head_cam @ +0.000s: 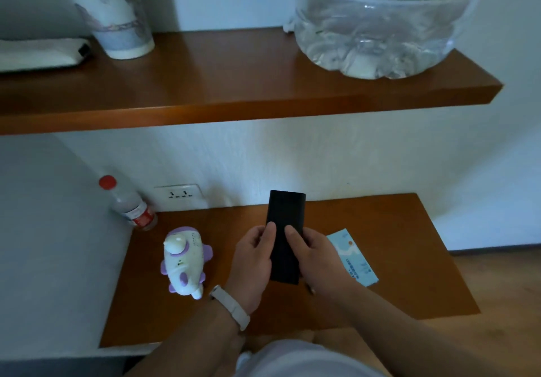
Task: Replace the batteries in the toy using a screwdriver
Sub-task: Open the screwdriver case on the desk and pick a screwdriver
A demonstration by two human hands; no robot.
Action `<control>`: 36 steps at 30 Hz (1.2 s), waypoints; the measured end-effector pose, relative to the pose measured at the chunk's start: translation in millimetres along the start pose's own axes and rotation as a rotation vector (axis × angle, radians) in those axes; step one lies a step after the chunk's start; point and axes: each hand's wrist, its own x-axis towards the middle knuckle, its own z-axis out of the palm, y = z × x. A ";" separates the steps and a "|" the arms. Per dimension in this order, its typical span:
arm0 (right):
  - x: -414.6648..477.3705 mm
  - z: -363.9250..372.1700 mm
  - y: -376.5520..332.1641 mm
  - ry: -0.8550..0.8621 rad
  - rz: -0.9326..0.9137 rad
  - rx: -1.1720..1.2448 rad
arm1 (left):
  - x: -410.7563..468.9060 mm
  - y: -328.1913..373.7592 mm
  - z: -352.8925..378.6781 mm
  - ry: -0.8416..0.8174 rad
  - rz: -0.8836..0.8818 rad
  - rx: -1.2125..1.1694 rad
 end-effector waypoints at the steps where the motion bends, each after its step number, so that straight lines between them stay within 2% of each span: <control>1: -1.1 -0.9 -1.2 -0.003 -0.009 -0.001 | -1.3 0.8 0.5 0.004 0.003 0.005; 9: -6.4 -11.1 -9.2 -0.122 -0.111 0.035 | -13.3 6.6 6.9 0.024 -0.011 -0.032; 18: 2.5 -26.7 -2.0 -0.281 -0.143 -0.036 | -19.7 1.9 16.0 0.097 -0.005 -0.050; 27: 11.8 -35.3 -3.5 -0.141 -0.212 -0.065 | -23.6 2.0 34.6 0.136 0.045 0.004; 30: 14.5 -43.2 -4.1 -0.191 -0.236 -0.072 | -23.7 11.5 43.3 0.143 0.031 -0.052; 36: 19.8 -61.0 -5.0 -0.276 -0.279 -0.101 | -15.9 17.8 59.1 0.216 0.081 0.004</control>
